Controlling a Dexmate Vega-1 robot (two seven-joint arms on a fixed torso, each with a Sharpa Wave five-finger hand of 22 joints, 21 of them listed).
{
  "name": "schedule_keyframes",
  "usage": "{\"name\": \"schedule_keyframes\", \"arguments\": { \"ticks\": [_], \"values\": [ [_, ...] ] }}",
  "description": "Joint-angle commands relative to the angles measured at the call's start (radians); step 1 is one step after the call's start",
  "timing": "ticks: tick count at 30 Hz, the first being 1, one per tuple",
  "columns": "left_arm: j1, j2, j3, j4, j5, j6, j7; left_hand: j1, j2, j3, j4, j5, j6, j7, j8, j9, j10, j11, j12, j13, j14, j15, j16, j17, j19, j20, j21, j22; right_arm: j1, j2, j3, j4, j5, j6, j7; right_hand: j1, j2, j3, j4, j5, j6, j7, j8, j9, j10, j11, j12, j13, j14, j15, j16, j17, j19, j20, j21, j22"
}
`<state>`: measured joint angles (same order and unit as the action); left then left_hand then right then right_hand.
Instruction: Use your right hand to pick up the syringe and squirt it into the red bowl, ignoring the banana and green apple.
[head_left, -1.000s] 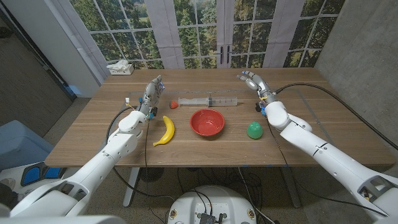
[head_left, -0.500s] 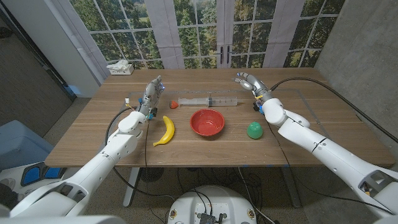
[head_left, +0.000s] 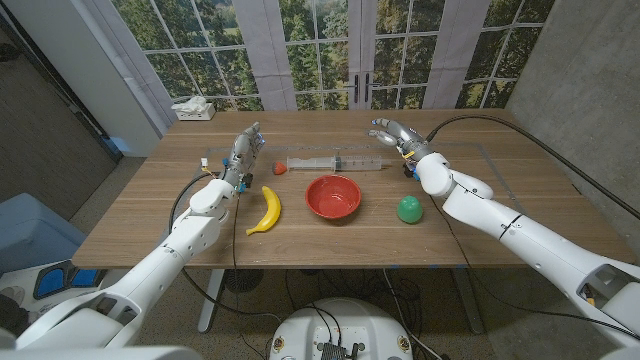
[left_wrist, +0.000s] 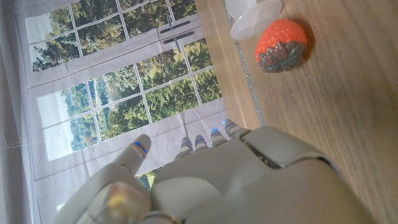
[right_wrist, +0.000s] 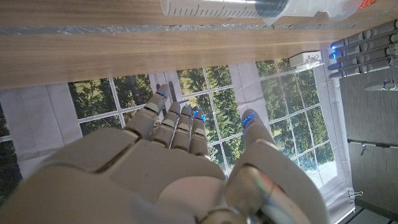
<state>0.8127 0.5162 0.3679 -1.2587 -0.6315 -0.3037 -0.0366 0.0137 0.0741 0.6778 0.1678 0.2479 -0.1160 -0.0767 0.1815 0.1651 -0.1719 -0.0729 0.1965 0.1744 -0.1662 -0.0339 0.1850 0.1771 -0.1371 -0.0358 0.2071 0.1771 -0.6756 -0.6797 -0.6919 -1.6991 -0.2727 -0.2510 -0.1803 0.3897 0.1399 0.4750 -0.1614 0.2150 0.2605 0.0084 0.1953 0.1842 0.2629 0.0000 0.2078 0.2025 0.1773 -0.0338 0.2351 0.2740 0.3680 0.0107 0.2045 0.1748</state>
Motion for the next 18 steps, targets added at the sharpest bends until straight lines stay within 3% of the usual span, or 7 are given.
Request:
{"name": "schedule_keyframes", "arguments": {
  "ticks": [1,9,18],
  "values": [
    [0.0,0.0,-0.001,0.005,-0.003,-0.004,-0.004,0.009,0.103,0.004,-0.003,0.003,0.005,-0.001,0.001,0.006,-0.048,0.002,0.003,0.002,-0.114,-0.086,-0.001,0.0,0.003,-0.107,0.001,0.002,0.041,0.0,-0.05,-0.001,-0.072,-0.027,0.058,0.014,0.001,-0.001,-0.004,0.007,-0.002,-0.002,-0.001,0.002,0.01,-0.003,0.003,0.002,0.01,0.0,0.005,0.001,0.008,0.004,0.009,0.002],
    [-0.002,-0.002,-0.001,0.012,-0.004,-0.008,-0.009,0.008,0.097,0.003,-0.005,0.002,0.006,0.0,0.001,0.006,-0.048,0.003,0.002,0.002,-0.114,-0.086,-0.002,0.0,0.004,-0.107,0.001,0.001,0.072,0.01,-0.084,0.011,-0.121,-0.034,0.096,0.021,0.001,0.0,-0.006,0.009,0.001,-0.005,0.0,0.003,0.009,-0.004,0.002,0.003,0.007,-0.005,0.005,0.002,0.007,0.003,0.008,0.003],
    [-0.005,-0.004,-0.002,0.02,-0.007,-0.011,-0.015,0.008,0.096,0.002,-0.006,0.002,0.006,0.0,0.0,0.006,-0.047,0.001,0.001,0.003,-0.114,-0.087,-0.002,-0.001,0.005,-0.108,0.0,0.001,0.102,0.027,-0.112,0.038,-0.161,-0.026,0.13,0.03,0.001,0.0,-0.007,0.011,0.016,0.025,0.006,0.003,0.007,-0.005,0.0,0.004,0.005,-0.003,0.006,0.002,0.009,-0.007,0.007,0.003]
  ]
}}
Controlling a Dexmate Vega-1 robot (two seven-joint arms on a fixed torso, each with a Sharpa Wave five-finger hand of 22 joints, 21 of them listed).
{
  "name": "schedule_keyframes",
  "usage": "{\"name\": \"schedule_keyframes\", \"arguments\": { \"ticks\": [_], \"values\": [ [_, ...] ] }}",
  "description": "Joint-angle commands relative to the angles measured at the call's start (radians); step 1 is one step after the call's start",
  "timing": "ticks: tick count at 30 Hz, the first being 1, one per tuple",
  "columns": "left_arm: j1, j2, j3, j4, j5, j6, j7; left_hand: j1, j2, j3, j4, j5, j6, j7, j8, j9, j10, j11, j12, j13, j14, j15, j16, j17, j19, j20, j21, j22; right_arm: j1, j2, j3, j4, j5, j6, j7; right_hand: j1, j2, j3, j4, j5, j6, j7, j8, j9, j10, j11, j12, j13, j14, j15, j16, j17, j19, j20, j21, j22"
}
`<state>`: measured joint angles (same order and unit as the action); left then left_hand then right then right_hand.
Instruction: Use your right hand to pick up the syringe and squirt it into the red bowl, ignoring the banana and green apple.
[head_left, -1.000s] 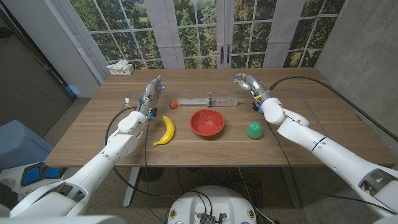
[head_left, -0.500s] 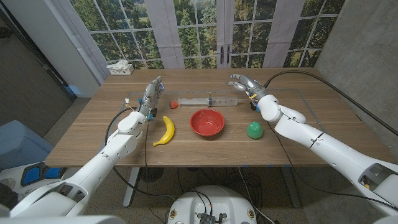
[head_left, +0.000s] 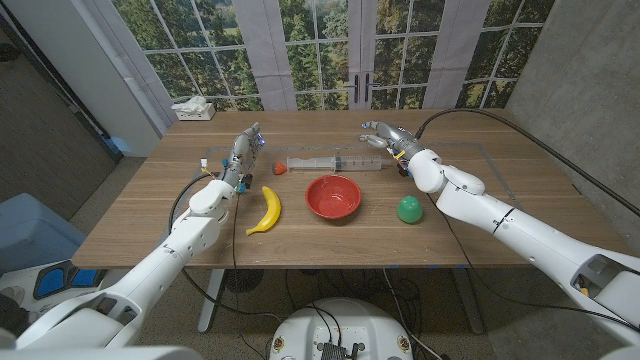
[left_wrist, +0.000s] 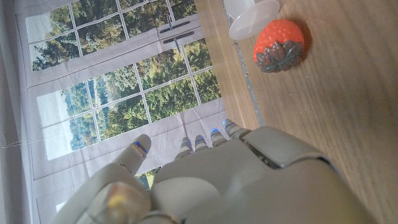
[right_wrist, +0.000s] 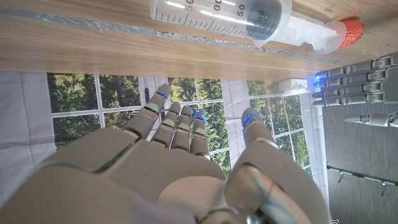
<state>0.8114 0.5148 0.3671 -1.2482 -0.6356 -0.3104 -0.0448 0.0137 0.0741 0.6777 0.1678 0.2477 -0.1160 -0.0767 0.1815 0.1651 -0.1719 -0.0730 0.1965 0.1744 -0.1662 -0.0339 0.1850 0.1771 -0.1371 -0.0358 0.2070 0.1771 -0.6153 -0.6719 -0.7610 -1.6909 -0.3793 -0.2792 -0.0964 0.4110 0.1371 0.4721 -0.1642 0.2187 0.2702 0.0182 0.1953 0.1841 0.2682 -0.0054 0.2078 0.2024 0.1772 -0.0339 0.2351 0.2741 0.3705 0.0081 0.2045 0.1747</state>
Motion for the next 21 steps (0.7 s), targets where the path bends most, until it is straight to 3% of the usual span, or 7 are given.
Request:
{"name": "schedule_keyframes", "arguments": {
  "ticks": [1,21],
  "values": [
    [-0.003,-0.002,-0.001,0.009,-0.002,-0.004,-0.005,0.008,0.096,0.002,-0.006,0.002,0.006,0.0,0.0,0.006,-0.047,0.003,0.001,0.003,-0.114,-0.086,-0.003,-0.001,0.005,-0.109,0.0,0.001,0.045,0.021,-0.047,0.033,-0.058,0.003,0.053,0.01,0.004,0.003,-0.004,0.008,0.006,0.016,0.006,0.003,0.002,0.0,0.0,0.004,0.005,-0.002,0.006,0.002,0.006,-0.004,0.007,0.003],
    [-0.017,-0.013,-0.002,0.044,-0.01,-0.019,-0.022,0.006,0.095,0.001,-0.007,0.002,0.007,0.001,-0.001,0.006,-0.047,0.003,0.0,0.003,-0.114,-0.087,-0.003,0.0,0.006,-0.109,-0.001,0.001,0.104,0.048,-0.114,0.081,-0.152,-0.011,0.139,0.039,-0.008,0.008,-0.017,0.015,0.011,0.019,0.008,0.004,0.002,0.003,-0.001,0.005,0.0,0.0,0.002,-0.003,0.005,-0.004,0.003,0.002]
  ]
}}
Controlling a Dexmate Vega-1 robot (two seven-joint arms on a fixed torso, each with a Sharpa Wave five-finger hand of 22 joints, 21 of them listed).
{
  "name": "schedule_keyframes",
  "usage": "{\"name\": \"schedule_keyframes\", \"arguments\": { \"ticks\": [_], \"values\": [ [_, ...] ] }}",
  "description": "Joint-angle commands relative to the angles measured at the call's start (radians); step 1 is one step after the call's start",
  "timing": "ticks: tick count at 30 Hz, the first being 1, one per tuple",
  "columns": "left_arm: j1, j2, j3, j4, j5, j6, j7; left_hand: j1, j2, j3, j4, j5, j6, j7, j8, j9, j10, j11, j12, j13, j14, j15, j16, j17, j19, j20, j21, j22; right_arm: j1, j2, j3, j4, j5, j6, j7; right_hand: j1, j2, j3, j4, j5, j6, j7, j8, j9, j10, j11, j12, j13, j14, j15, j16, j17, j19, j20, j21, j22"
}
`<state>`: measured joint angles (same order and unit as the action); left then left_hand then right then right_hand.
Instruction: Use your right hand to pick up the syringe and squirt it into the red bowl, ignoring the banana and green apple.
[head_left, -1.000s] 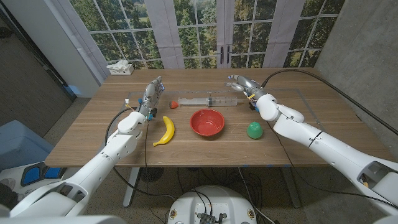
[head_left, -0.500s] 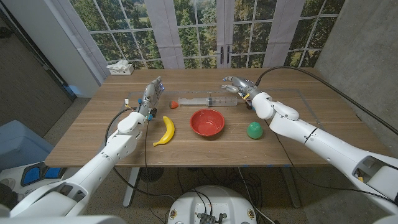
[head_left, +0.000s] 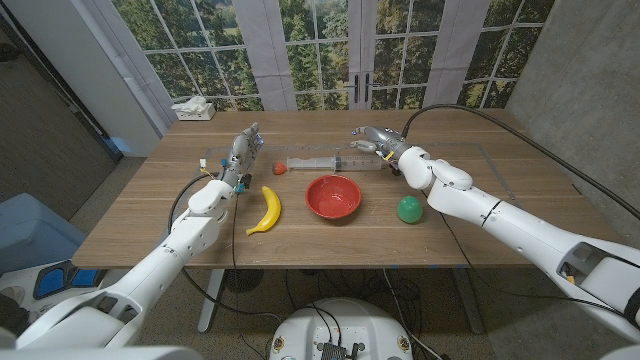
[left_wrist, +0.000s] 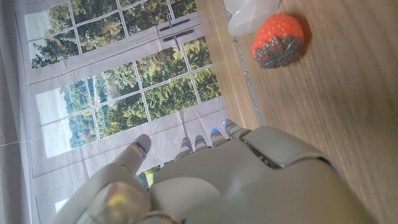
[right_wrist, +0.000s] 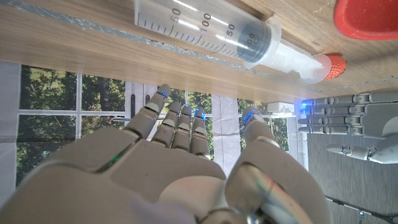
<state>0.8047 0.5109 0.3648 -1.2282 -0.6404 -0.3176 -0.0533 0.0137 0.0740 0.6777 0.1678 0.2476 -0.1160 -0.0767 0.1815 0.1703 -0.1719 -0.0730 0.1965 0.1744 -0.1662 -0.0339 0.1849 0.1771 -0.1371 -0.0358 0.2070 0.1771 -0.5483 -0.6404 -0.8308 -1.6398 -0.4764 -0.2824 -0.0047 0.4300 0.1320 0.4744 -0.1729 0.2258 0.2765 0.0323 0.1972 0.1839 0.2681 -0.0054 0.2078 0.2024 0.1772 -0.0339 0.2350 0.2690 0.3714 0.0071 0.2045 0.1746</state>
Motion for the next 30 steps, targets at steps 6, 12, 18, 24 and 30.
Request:
{"name": "schedule_keyframes", "arguments": {
  "ticks": [6,12,18,24,30],
  "values": [
    [-0.017,-0.015,0.002,0.038,-0.008,-0.013,-0.02,0.006,0.095,0.001,-0.007,0.002,0.008,0.001,0.0,0.001,-0.046,0.002,0.0,0.003,-0.114,-0.086,-0.003,0.0,0.006,-0.109,-0.001,0.001,0.047,0.024,-0.056,0.042,-0.064,-0.012,0.074,0.029,-0.007,0.008,-0.011,0.009,0.006,0.005,0.006,0.004,0.003,0.001,-0.001,0.005,0.0,0.0,0.002,0.0,0.005,-0.001,0.003,0.002],
    [-0.018,-0.016,0.001,0.041,-0.007,-0.012,-0.018,0.006,0.095,0.001,-0.007,0.001,0.007,0.001,-0.001,0.001,-0.046,0.004,0.0,0.003,-0.114,-0.086,-0.004,0.0,0.006,-0.11,-0.001,0.001,0.054,0.028,-0.073,0.05,-0.093,-0.019,0.083,0.04,-0.012,0.01,-0.014,0.011,0.002,0.007,0.005,0.005,0.002,0.0,-0.002,0.005,-0.002,-0.002,0.0,-0.002,0.005,-0.001,0.002,0.002],
    [-0.019,-0.016,0.002,0.044,-0.005,-0.014,-0.019,0.005,0.095,0.0,-0.007,0.001,0.008,0.002,-0.001,0.001,-0.046,0.004,0.0,0.003,-0.114,-0.087,-0.004,0.0,0.006,-0.111,-0.002,0.001,0.065,0.031,-0.087,0.061,-0.105,-0.013,0.112,0.05,-0.016,0.011,-0.015,0.013,0.001,0.006,0.005,0.005,0.001,-0.002,-0.002,0.005,-0.002,-0.002,-0.001,-0.004,0.005,0.001,0.002,0.002],
    [-0.017,-0.017,0.002,0.043,-0.006,-0.014,-0.016,0.005,0.095,0.0,-0.007,0.001,0.008,0.003,-0.001,0.001,-0.046,0.004,-0.001,0.003,-0.114,-0.086,-0.004,0.0,0.006,-0.111,-0.002,0.001,0.07,0.037,-0.098,0.069,-0.128,-0.016,0.115,0.06,-0.022,0.013,-0.017,0.015,-0.002,0.002,0.004,0.005,0.004,-0.003,-0.002,0.005,-0.001,-0.004,-0.001,-0.006,0.007,0.002,0.002,0.002],
    [-0.011,-0.013,0.001,0.035,-0.006,-0.012,-0.013,0.005,0.095,0.0,-0.006,0.001,0.009,0.003,-0.001,0.001,-0.045,0.004,-0.001,0.003,-0.114,-0.086,-0.004,0.0,0.006,-0.111,-0.002,0.001,0.073,0.04,-0.112,0.068,-0.166,-0.028,0.116,0.082,-0.031,0.017,-0.02,0.016,0.002,-0.006,0.007,0.005,0.009,-0.005,0.0,0.006,0.005,-0.006,-0.001,-0.01,0.012,0.003,0.002,0.001]
  ]
}}
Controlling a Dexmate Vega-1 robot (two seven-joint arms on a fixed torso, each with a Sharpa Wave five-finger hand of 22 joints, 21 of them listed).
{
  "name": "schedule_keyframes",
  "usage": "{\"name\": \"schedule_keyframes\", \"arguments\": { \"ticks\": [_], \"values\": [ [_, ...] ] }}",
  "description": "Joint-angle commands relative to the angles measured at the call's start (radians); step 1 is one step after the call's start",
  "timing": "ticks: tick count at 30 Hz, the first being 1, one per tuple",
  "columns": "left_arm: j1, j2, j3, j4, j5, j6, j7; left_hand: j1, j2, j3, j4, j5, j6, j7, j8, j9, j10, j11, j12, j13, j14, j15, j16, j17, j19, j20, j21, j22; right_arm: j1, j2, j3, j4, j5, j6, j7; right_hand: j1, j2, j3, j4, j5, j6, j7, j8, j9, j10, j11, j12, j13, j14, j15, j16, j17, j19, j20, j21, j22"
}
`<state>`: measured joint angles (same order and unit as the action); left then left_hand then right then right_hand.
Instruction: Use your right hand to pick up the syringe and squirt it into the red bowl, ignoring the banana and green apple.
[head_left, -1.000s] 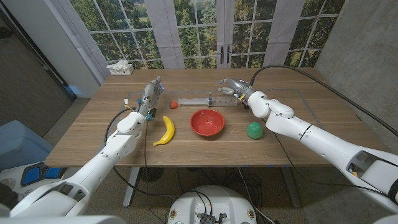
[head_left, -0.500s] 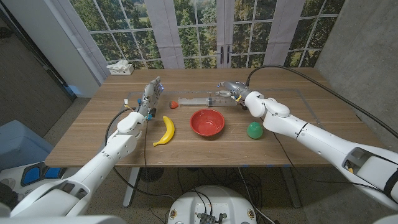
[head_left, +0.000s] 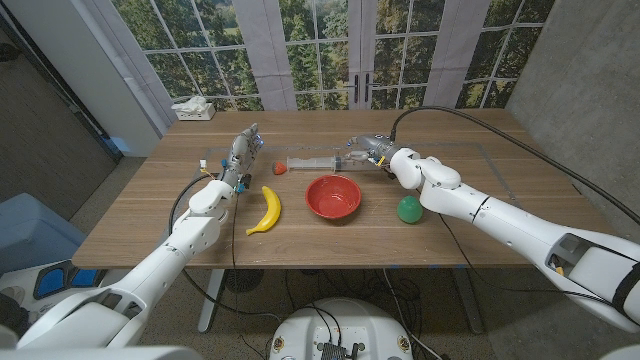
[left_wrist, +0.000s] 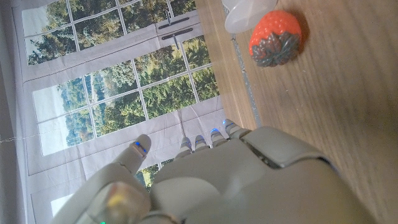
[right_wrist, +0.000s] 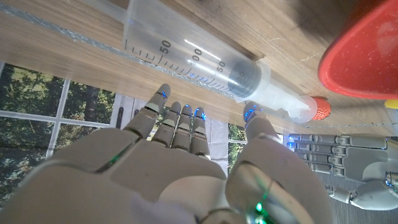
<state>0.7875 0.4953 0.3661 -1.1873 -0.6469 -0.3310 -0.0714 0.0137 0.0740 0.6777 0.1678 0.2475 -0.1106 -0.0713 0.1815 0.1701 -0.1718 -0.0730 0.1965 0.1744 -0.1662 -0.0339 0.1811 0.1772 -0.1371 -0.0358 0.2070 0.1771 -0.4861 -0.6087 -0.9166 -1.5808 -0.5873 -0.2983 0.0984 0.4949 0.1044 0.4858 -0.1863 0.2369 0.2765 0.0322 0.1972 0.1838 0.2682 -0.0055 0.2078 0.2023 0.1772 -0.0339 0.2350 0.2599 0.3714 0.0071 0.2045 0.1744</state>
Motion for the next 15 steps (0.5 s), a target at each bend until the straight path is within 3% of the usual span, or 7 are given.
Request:
{"name": "schedule_keyframes", "arguments": {
  "ticks": [1,15],
  "values": [
    [0.007,0.002,-0.002,-0.006,-0.002,0.001,0.003,0.005,0.095,0.0,-0.006,0.001,0.004,-0.002,-0.001,0.001,-0.045,0.004,-0.001,0.003,-0.114,-0.086,0.0,0.0,0.006,-0.111,-0.002,0.001,0.011,0.008,-0.028,0.009,-0.059,-0.012,0.013,0.021,-0.005,0.007,-0.007,0.006,0.002,-0.006,0.007,0.005,0.009,-0.006,0.0,0.006,0.007,-0.005,0.0,-0.001,0.012,0.003,0.002,0.001],
    [0.015,0.004,-0.006,-0.01,-0.007,-0.002,0.003,0.004,0.095,-0.001,-0.006,0.001,0.005,-0.001,0.0,0.001,-0.043,0.005,-0.001,0.003,-0.114,-0.086,0.0,0.0,0.007,-0.112,-0.003,0.001,0.027,0.027,-0.054,0.034,-0.086,-0.003,0.056,0.055,-0.018,0.011,-0.004,0.006,0.016,-0.027,0.013,0.006,0.018,-0.012,0.002,0.007,0.019,-0.008,0.003,-0.006,0.022,0.016,0.004,0.002]
  ]
}}
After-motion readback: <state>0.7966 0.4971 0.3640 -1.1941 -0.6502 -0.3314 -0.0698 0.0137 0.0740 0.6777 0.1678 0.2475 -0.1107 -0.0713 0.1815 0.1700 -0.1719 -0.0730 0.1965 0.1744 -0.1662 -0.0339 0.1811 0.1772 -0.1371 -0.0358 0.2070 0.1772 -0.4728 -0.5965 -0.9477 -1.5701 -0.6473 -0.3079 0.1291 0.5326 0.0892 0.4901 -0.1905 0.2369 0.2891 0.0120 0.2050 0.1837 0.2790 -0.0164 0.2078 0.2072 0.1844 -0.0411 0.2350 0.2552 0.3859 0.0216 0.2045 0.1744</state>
